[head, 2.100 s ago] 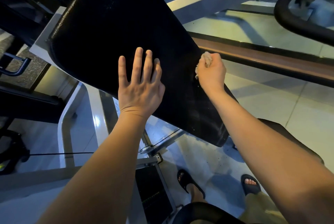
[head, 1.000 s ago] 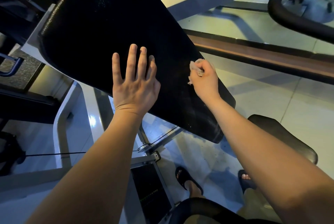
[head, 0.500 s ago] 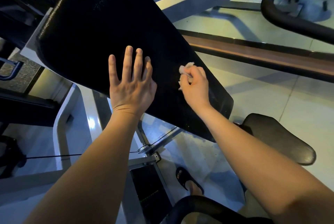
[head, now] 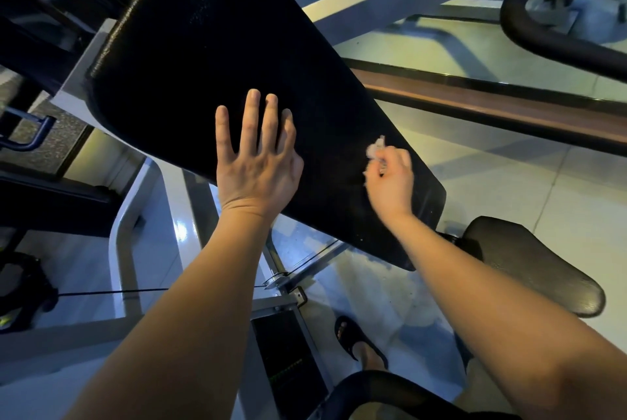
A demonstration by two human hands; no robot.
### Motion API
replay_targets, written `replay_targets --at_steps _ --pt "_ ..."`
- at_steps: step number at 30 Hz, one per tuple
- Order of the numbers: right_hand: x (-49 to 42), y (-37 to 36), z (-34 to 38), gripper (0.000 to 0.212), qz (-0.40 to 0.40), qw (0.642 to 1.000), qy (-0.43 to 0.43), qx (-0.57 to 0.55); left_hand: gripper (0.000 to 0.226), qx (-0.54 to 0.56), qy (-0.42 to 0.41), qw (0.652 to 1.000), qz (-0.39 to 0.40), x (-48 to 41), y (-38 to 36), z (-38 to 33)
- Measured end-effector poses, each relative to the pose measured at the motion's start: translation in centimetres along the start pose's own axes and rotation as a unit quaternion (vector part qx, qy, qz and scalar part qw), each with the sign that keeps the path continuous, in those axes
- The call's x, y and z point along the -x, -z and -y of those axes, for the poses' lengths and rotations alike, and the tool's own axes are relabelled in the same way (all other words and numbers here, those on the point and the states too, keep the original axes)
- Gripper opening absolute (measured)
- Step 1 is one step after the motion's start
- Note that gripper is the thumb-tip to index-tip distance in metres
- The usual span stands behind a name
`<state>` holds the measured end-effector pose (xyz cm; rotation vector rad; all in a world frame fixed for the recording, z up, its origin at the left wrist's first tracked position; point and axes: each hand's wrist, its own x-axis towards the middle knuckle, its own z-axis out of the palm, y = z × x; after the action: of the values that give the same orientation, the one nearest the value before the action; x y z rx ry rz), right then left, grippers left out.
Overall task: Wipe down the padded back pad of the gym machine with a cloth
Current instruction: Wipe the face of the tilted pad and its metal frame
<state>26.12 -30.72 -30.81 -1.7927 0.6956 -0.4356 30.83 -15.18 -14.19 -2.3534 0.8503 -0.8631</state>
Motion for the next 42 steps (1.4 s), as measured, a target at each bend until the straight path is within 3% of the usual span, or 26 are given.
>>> replay_targets --at_steps 2,4,9,14,18,20,26,30,32,36,38,40,42 --pt "-2.1 0.5 -0.9 0.009 -0.02 0.993 -0.113 -0.009 0.047 -0.002 0.001 1.0 -0.004 0.0 -0.1 0.0" --pt "-3.2 0.4 0.2 0.013 -0.026 0.988 -0.146 -0.036 0.047 -0.001 0.0 1.0 -0.007 0.0 -0.2 0.0" --pt "-0.5 -0.4 4.7 0.023 0.021 0.996 -0.005 -0.086 0.05 0.001 -0.003 1.0 0.02 0.1 -0.1 0.1" --pt "-0.9 0.9 3.0 0.009 0.029 0.993 -0.007 -0.114 0.05 -0.005 -0.001 1.0 0.02 0.2 -0.2 0.2" --pt "-1.8 1.1 2.6 0.045 0.06 0.992 -0.026 -0.111 0.05 -0.001 -0.003 1.0 0.018 0.2 -0.2 0.2" --pt "-2.8 1.3 2.2 0.038 0.077 0.995 -0.001 -0.066 0.05 0.002 -0.002 1.0 0.016 0.2 -0.2 0.2" --pt "-7.2 1.4 1.4 0.022 -0.023 0.999 -0.043 -0.015 0.049 0.001 -0.002 1.0 0.01 0.3 -0.4 0.2" --pt "-3.7 0.0 2.2 0.012 -0.031 0.999 -0.016 -0.04 0.048 -0.006 -0.002 1.0 0.001 0.3 -0.5 0.1" --pt "0.9 -0.3 2.2 0.009 -0.003 0.998 0.035 -0.054 0.049 -0.005 -0.004 1.0 0.003 0.2 -0.6 0.1" --pt "6.5 1.0 -0.1 0.011 0.159 0.978 0.127 -0.036 0.049 -0.001 -0.001 1.0 0.014 0.2 -0.3 0.1" --pt "3.7 1.9 0.1 0.008 0.126 0.982 0.136 -0.023 0.048 -0.004 0.001 1.0 0.009 0.2 -0.2 0.1" --pt "-0.7 2.4 1.4 0.02 0.017 0.994 0.104 -0.004 0.048 -0.006 0.001 1.0 0.0 0.1 -0.2 0.1" --pt "-4.4 2.4 2.7 0.017 -0.046 0.995 0.08 0.042 0.047 -0.006 0.0 1.0 -0.007 0.1 -0.3 0.1"
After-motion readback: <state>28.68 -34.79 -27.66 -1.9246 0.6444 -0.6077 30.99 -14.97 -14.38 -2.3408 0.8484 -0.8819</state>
